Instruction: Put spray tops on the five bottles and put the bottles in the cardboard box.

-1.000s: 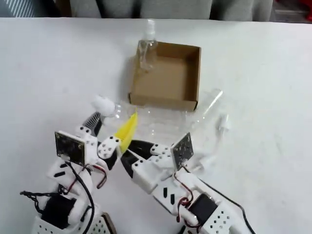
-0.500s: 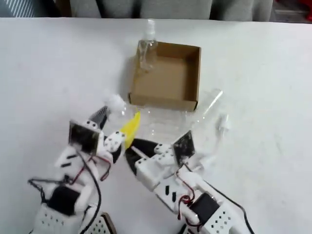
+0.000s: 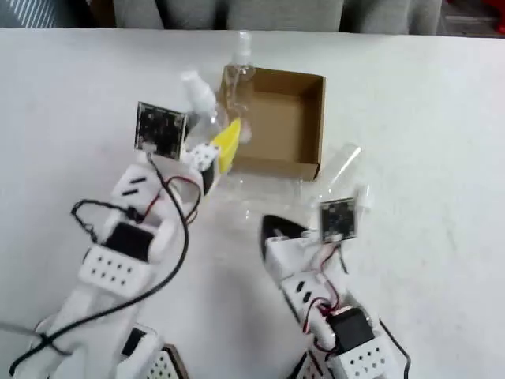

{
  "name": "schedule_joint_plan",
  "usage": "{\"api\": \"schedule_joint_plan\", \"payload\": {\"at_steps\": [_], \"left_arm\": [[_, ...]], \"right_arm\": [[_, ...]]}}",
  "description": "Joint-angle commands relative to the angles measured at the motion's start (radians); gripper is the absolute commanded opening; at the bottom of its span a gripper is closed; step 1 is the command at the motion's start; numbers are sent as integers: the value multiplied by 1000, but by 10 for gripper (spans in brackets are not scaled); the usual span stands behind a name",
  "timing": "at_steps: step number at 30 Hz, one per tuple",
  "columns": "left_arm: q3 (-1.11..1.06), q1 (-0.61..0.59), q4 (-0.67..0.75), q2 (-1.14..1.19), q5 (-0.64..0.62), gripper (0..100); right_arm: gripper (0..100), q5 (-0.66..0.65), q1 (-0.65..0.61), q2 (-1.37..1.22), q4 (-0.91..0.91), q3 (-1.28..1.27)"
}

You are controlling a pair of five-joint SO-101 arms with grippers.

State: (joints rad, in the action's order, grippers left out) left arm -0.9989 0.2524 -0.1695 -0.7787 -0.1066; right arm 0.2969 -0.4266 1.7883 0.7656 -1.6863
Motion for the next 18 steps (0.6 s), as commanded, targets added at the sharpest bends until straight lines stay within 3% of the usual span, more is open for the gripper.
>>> {"api": "schedule_joint_plan", "payload": {"at_steps": [1, 10, 18], "left_arm": [[77, -5, 210, 108, -44, 22], [226, -5, 494, 524, -43, 22], [419, -15, 643, 857, -40, 23]], "right_arm": [[17, 0, 104, 12, 30, 2], [17, -89, 228, 12, 74, -3], [17, -97, 229, 12, 74, -3]]}}
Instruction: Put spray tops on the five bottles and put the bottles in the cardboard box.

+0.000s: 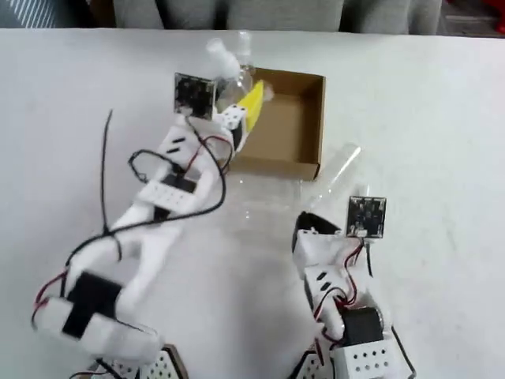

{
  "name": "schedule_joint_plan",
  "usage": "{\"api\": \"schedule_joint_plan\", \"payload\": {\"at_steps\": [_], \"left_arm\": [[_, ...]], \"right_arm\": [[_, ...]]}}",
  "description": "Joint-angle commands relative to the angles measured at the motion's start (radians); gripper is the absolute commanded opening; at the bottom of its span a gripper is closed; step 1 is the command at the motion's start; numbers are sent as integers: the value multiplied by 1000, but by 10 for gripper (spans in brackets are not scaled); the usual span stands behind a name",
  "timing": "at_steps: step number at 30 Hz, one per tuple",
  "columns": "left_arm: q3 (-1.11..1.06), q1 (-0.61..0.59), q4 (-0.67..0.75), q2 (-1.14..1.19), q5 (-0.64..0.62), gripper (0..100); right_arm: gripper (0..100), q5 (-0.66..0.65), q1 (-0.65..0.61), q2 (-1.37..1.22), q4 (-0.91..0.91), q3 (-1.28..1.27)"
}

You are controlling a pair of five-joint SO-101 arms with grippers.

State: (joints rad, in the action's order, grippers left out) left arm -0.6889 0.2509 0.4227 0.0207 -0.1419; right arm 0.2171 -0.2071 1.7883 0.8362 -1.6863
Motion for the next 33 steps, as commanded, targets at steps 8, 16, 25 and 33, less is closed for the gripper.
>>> {"api": "schedule_joint_plan", "payload": {"at_steps": [8, 16, 25, 33], "left_arm": [[193, -31, 112, 240, -3, 23], [199, -51, 218, 357, -3, 23], [232, -45, 285, 449, 98, 23], [281, -45, 284, 510, 123, 23]], "right_arm": [[17, -18, 12, 12, 2, -3], [17, -18, 12, 12, 2, -3], [17, -18, 12, 12, 2, -3], [17, -18, 12, 12, 2, -3]]}}
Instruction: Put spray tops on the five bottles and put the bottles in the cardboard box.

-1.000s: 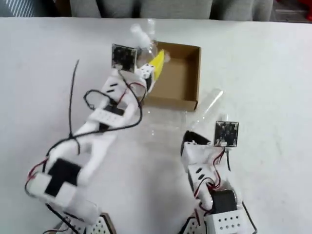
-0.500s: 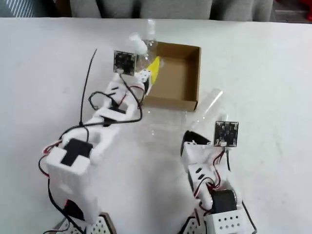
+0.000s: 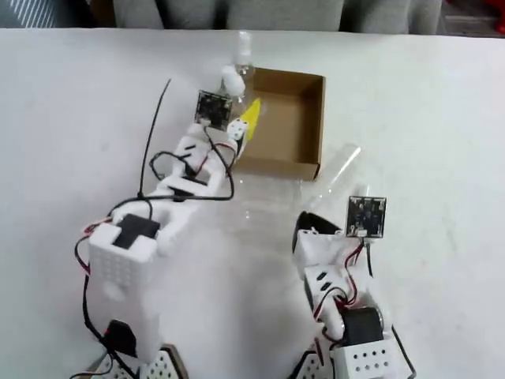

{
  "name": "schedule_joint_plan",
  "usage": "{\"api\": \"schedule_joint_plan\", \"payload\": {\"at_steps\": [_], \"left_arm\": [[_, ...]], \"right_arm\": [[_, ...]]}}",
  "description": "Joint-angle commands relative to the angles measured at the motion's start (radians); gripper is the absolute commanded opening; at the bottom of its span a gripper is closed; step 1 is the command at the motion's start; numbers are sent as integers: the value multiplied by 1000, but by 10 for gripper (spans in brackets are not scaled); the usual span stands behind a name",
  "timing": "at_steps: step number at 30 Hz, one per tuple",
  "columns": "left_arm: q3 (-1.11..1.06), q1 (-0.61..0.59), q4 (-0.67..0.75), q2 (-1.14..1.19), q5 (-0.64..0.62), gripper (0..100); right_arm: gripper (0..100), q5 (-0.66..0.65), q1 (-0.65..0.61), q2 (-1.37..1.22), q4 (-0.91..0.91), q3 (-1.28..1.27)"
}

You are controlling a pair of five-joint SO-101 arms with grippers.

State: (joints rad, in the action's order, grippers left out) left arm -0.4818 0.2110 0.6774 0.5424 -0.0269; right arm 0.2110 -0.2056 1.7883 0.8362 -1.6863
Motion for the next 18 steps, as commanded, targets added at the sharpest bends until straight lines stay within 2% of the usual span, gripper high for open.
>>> {"api": "schedule_joint_plan", "payload": {"at_steps": [1, 18], "left_arm": [[74, -5, 29, -10, 8, 23], [78, -10, 29, 56, 8, 23]], "right_arm": [[17, -12, 10, 12, 2, -3], [17, -12, 10, 12, 2, -3]]}}
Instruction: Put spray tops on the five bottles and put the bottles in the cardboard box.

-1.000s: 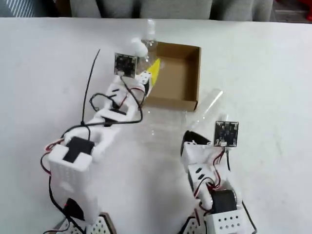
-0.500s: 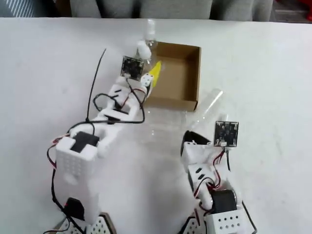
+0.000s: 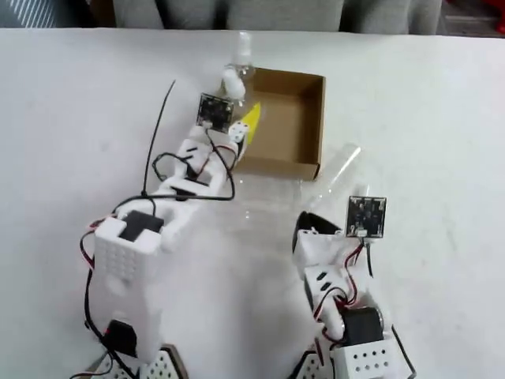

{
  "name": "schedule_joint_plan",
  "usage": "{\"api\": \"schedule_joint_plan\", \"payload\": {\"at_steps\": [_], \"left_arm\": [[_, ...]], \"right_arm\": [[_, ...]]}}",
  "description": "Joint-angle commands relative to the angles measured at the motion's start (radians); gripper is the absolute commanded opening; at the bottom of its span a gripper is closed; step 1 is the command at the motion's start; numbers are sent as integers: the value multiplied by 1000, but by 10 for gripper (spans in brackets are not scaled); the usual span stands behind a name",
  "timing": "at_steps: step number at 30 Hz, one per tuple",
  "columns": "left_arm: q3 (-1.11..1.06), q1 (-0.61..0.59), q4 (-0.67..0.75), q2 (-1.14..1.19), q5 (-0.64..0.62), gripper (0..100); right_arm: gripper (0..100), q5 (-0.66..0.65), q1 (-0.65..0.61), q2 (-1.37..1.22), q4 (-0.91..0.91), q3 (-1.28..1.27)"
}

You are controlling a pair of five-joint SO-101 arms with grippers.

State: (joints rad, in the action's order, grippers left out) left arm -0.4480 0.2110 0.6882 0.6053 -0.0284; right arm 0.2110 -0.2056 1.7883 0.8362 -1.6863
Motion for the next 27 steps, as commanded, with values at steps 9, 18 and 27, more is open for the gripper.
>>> {"api": "schedule_joint_plan", "payload": {"at_steps": [9, 18, 27], "left_arm": [[40, -18, 17, -16, 17, 50], [43, -19, -69, -18, 9, 398], [44, -25, -74, -19, 9, 527]], "right_arm": [[17, -12, 10, 12, 2, -3], [17, -14, 10, 10, 2, -3], [17, -14, 10, 10, 2, -3]]}}
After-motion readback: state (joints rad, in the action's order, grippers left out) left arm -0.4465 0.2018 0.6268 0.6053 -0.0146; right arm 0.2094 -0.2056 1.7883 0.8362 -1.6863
